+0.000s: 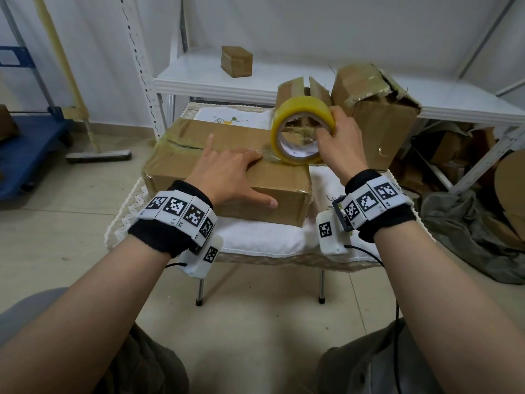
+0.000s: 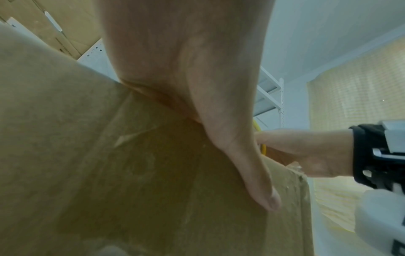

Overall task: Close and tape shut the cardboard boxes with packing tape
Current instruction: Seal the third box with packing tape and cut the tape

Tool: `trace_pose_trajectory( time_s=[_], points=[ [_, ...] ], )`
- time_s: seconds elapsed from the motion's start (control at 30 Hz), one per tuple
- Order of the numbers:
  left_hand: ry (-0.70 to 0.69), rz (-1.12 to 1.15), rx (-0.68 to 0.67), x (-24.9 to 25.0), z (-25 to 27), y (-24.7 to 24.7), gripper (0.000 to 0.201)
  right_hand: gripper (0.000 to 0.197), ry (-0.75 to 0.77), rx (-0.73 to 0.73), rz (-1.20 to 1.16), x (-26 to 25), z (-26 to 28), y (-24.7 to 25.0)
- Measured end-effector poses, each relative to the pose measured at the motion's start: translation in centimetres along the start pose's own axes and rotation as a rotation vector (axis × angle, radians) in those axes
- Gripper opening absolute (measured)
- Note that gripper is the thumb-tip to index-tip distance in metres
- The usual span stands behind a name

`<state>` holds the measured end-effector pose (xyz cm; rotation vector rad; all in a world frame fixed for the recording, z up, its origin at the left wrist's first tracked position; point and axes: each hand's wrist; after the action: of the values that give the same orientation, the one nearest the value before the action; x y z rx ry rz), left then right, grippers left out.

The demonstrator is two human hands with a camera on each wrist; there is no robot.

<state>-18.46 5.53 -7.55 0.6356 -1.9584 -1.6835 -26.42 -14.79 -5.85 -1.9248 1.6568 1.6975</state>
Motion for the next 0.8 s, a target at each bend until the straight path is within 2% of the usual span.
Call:
trace_pose_trajectory(
  time_s=[0.13, 0.47, 0.6, 0.8],
  points=[
    [-0.036, -0.022, -0.031, 0.4, 0.0, 0.3, 0.114, 0.041, -0.017, -0.07, 0.026, -0.1, 0.2, 0.8],
    [-0.142, -0.031, -0.065, 0.6, -0.9, 0.4, 0.105, 0.03, -0.106, -0.174, -0.115, 0.4, 0.3, 0.7],
    [-0.177, -0.01, -0.047, 0.4, -1.2, 0.2, 0.09, 0.038, -0.122, -0.189, -0.13, 0.4, 0.3, 0.4],
    [-0.186, -0.048, -0.034, 0.5, -1.3, -0.4, 0.097, 0.039, -0.165, -0.202, -0.163, 1.0, 0.1, 0.0]
  ],
)
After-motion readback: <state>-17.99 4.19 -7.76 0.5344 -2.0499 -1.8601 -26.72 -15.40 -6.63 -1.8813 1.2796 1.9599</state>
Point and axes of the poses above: each hand's wrist, its own z-axis away from the middle knuckle, its own y-axis out of the back of the hand, x = y × z, and after that the axes turned 5 degrees about x, right-handed
